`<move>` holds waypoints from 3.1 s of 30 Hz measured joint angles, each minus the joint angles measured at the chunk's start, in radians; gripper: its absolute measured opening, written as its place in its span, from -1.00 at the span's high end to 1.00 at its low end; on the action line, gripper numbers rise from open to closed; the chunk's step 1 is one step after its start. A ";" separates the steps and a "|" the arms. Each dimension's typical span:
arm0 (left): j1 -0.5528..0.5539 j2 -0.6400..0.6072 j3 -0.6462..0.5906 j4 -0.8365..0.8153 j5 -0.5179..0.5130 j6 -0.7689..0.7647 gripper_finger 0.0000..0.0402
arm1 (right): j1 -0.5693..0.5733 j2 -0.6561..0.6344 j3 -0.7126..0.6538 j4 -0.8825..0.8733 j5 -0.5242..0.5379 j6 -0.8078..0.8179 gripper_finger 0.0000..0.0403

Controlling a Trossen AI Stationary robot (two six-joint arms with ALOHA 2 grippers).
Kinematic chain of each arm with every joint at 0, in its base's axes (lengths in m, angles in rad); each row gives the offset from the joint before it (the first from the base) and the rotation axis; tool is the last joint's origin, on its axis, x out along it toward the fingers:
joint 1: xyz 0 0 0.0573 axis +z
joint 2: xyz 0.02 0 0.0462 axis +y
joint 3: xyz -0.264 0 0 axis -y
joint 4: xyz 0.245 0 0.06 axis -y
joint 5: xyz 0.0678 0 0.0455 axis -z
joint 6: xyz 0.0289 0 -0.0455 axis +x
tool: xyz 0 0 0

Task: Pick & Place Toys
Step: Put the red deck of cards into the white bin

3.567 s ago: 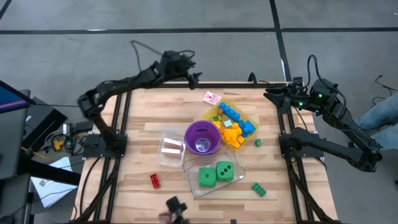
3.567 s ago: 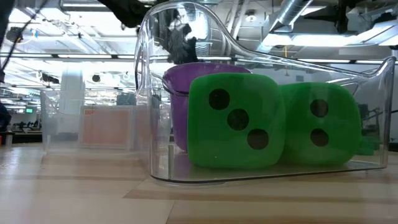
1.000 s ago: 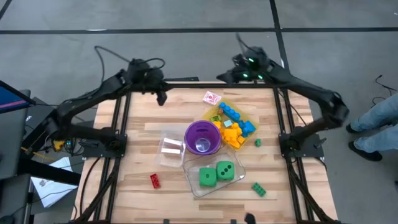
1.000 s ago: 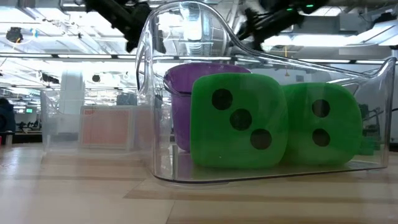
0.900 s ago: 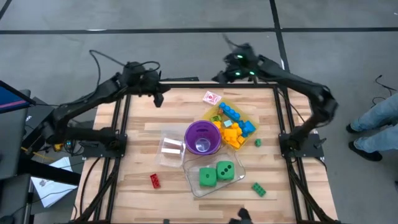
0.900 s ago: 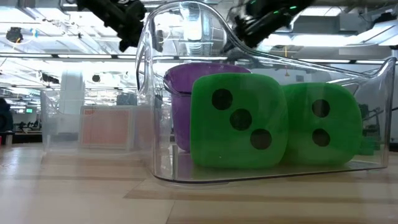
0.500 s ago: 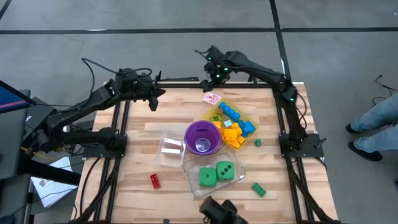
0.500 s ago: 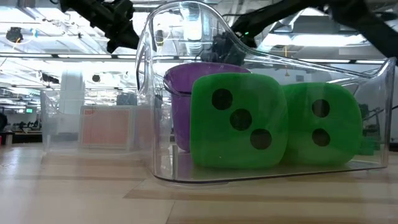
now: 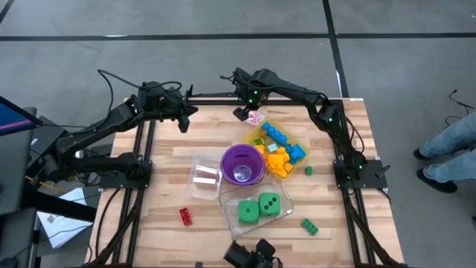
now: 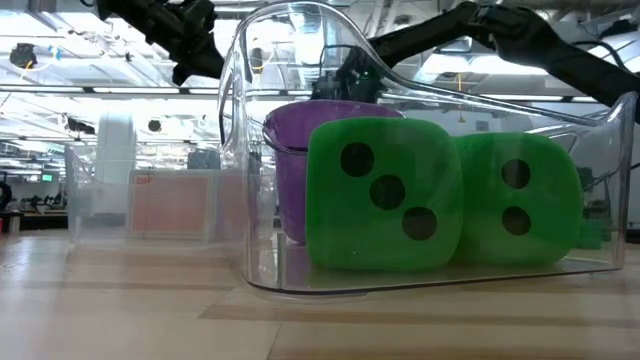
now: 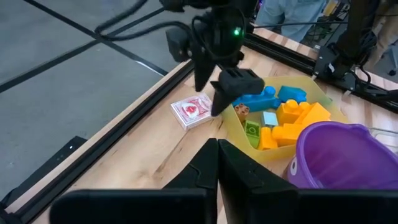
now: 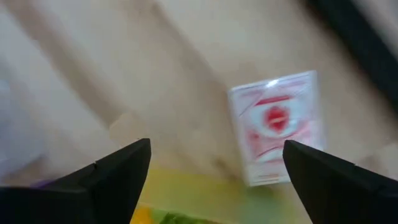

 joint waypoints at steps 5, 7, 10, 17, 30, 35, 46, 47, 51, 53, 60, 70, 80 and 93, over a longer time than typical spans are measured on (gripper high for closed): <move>0.000 0.000 0.000 0.012 0.001 0.000 1.00 | 0.019 0.010 0.001 0.016 0.155 -0.033 -0.78; 0.000 0.000 0.000 0.016 0.001 -0.003 0.99 | 0.025 0.022 0.001 0.030 0.181 -0.033 -0.78; 0.000 0.000 0.000 0.016 0.001 -0.013 0.99 | 0.030 0.041 0.001 -0.003 0.185 -0.032 -0.78; 0.000 0.000 0.000 0.041 0.001 -0.030 0.99 | 0.015 0.096 0.001 -0.049 0.226 -0.031 -0.78; 0.000 0.000 0.000 0.061 0.001 -0.072 0.99 | -0.020 0.094 0.001 -0.038 0.168 -0.038 -0.72; 0.000 0.000 0.000 0.074 0.001 -0.081 1.00 | -0.028 0.103 0.002 -0.037 0.129 -0.071 -0.72; 0.000 0.001 0.000 0.098 0.000 -0.128 0.99 | -0.065 0.128 0.001 -0.038 -0.072 -0.067 -0.70; 0.000 0.001 0.000 0.098 0.000 -0.128 0.99 | -0.065 0.128 0.001 -0.037 -0.081 -0.066 -0.70; 0.000 0.001 0.000 0.098 0.000 -0.147 0.99 | -0.070 0.128 0.001 -0.031 -0.096 -0.072 -0.70; 0.000 0.001 0.000 0.098 0.001 -0.155 1.00 | -0.082 0.128 0.001 -0.053 -0.095 -0.072 -0.70; 0.000 0.001 0.000 0.107 0.000 -0.157 0.99 | -0.142 0.128 0.001 -0.124 -0.092 -0.065 -0.70; 0.000 0.001 0.000 0.134 0.000 -0.158 1.00 | -0.114 0.128 0.001 -0.050 -0.132 0.098 -0.70; 0.000 0.001 0.000 0.135 0.000 -0.161 0.99 | -0.089 0.135 0.001 0.053 -0.199 0.196 -0.70; 0.000 0.001 0.000 0.156 0.000 -0.187 0.99 | -0.154 0.143 0.001 -0.024 -0.186 0.203 -0.70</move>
